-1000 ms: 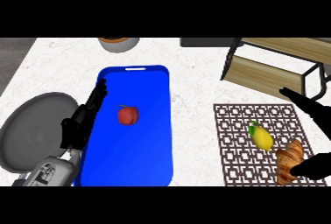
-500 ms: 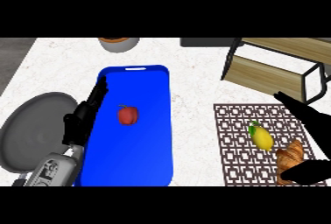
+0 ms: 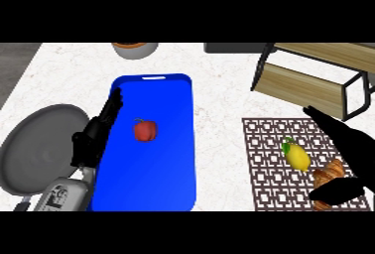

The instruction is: Pick the lemon from the placemat and place it in the tiered shelf

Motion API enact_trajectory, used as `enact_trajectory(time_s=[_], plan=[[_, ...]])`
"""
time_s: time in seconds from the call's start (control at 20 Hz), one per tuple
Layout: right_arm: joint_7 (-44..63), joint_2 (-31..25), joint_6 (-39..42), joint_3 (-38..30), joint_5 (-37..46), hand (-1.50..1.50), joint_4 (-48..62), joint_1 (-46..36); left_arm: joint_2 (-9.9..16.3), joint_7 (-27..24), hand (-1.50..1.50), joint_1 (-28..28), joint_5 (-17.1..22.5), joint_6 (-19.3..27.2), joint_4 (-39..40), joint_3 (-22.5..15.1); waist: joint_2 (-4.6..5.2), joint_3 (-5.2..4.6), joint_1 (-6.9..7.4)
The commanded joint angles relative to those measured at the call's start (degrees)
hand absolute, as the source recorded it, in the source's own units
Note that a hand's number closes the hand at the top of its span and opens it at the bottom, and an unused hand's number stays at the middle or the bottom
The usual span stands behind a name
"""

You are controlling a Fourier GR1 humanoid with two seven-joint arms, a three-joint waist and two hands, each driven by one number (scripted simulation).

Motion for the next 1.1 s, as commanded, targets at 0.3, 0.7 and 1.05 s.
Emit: enact_trajectory(time_s=[0.3, 0.7, 1.05], plan=[[-4.54, 3.09, 0.77, -1.11, 6.16, -1.50, 1.74, 2.64, -4.15, 0.53, 0.00, -2.57, -4.37, -0.91, 3.04, 2.41, 0.01, 0.00, -0.27], [-3.64, 6.35, 2.58, -1.37, 11.19, -1.50, 9.19, -4.87, -3.32, 0.20, 0.00, 0.27, -4.85, -4.85, -0.10, 5.46, 0.02, -0.01, 0.08], [-8.02, 6.85, -0.09, -0.93, 15.14, -1.50, 6.18, 3.03, -5.03, -3.26, 0.00, -2.16, -4.92, -6.18, 5.93, 7.89, 0.01, -0.01, -0.23]])
